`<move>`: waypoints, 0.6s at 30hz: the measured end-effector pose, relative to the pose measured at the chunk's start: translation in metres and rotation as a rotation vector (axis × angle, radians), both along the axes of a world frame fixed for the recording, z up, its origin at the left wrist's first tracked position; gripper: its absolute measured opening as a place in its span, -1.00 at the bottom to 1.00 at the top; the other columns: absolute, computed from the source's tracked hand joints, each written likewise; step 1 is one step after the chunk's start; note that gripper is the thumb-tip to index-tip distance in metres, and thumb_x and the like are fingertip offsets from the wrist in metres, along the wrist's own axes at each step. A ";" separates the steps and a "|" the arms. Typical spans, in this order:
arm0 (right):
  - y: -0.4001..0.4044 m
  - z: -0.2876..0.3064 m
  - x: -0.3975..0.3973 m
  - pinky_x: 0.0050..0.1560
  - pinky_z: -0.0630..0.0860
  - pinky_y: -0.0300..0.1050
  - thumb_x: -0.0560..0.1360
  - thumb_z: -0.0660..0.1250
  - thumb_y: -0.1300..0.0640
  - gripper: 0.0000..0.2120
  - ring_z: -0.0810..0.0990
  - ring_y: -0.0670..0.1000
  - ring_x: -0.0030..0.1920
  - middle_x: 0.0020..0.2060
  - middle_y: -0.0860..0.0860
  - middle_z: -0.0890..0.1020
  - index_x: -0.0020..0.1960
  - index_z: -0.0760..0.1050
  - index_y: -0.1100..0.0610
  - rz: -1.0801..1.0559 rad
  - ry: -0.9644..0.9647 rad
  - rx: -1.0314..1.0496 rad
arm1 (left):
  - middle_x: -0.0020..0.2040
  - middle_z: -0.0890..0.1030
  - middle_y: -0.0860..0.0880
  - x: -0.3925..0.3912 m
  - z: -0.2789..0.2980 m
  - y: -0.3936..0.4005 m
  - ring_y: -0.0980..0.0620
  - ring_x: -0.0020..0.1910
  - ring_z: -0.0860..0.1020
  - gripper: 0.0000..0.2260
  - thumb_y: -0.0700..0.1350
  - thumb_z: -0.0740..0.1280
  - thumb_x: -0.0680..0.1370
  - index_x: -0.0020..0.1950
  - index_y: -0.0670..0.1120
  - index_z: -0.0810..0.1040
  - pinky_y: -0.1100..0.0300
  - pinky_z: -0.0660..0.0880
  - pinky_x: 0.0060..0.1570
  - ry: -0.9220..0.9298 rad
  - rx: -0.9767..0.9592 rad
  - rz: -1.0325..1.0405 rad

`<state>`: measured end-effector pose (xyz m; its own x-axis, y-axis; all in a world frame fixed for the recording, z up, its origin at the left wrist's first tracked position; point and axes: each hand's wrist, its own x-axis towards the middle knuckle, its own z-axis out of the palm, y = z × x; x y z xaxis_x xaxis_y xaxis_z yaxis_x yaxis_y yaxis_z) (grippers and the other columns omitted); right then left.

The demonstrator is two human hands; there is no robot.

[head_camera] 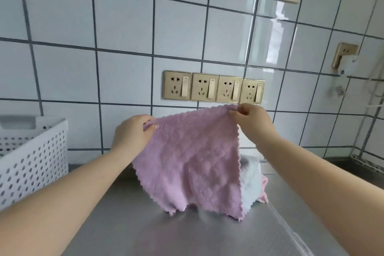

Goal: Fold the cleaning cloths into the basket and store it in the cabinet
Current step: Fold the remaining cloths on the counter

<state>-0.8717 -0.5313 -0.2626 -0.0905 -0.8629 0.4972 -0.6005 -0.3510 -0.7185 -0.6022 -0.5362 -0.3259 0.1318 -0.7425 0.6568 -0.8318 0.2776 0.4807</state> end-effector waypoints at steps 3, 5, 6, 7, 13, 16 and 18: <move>0.021 0.004 0.005 -0.37 0.35 -0.20 0.54 0.27 0.13 -0.85 0.44 -0.05 -0.39 -0.40 -0.08 0.49 -0.21 0.48 0.04 0.040 -0.057 -0.013 | -0.18 0.62 -0.03 0.011 0.013 0.028 -0.07 -0.15 0.55 -0.84 -0.12 0.25 0.56 -0.10 -0.14 0.59 -0.01 0.51 -0.12 -0.040 -0.070 0.052; 0.038 -0.002 0.008 -0.19 0.53 -0.09 0.56 0.24 0.16 -0.86 0.60 0.04 -0.23 -0.28 0.00 0.61 -0.17 0.48 0.07 0.096 -0.161 0.048 | -0.16 0.63 0.01 0.012 0.018 0.052 -0.06 -0.14 0.55 -0.86 -0.13 0.25 0.56 -0.09 -0.08 0.60 0.01 0.51 -0.11 -0.054 -0.094 0.052; 0.052 -0.007 0.008 -0.08 0.56 -0.03 0.57 0.22 0.17 -0.88 0.65 0.09 -0.13 -0.20 0.05 0.65 -0.13 0.49 0.10 0.117 -0.209 0.084 | -0.14 0.63 0.03 0.010 0.020 0.070 -0.05 -0.13 0.55 -0.86 -0.12 0.25 0.56 -0.07 -0.05 0.61 0.03 0.51 -0.10 -0.063 -0.106 0.051; 0.064 -0.012 0.007 -0.01 0.56 0.01 0.58 0.20 0.17 -0.89 0.66 0.13 -0.04 -0.15 0.06 0.68 -0.07 0.49 0.14 0.132 -0.228 0.108 | -0.12 0.62 0.05 0.009 0.020 0.084 -0.03 -0.12 0.54 -0.87 -0.12 0.26 0.56 -0.04 -0.04 0.60 0.06 0.50 -0.10 -0.072 -0.115 0.054; 0.147 -0.069 -0.014 0.11 0.52 0.04 0.58 0.09 0.21 -0.85 0.66 -0.06 -0.08 -0.02 0.09 0.66 -0.05 0.42 0.20 0.159 -0.265 0.231 | -0.17 0.56 0.04 -0.003 0.009 0.182 -0.05 -0.15 0.54 -0.92 -0.04 0.26 0.56 -0.01 -0.02 0.50 0.08 0.48 -0.15 -0.206 -0.002 0.001; 0.195 -0.119 -0.030 0.14 0.49 0.01 0.57 0.09 0.19 -0.82 0.67 -0.08 -0.06 -0.04 0.04 0.66 -0.01 0.43 0.24 0.172 -0.243 0.333 | -0.23 0.53 0.05 -0.013 -0.012 0.245 -0.07 -0.18 0.54 -0.88 0.06 0.20 0.58 -0.07 0.03 0.41 0.13 0.44 -0.21 -0.424 0.133 0.026; 0.225 -0.150 -0.040 0.08 0.49 -0.02 0.58 0.10 0.18 -0.84 0.65 -0.11 -0.07 -0.06 0.01 0.66 -0.05 0.45 0.18 0.179 -0.198 0.384 | -0.18 0.57 0.03 -0.017 -0.037 0.282 -0.07 -0.13 0.55 -0.85 0.08 0.16 0.59 -0.04 0.03 0.39 0.12 0.41 -0.21 -0.560 0.230 0.012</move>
<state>-0.9117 -0.3060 -0.4128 0.0153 -0.9918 0.1268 -0.3934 -0.1226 -0.9112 -0.6193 -0.2544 -0.3629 -0.1784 -0.8740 0.4519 -0.9780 0.2078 0.0157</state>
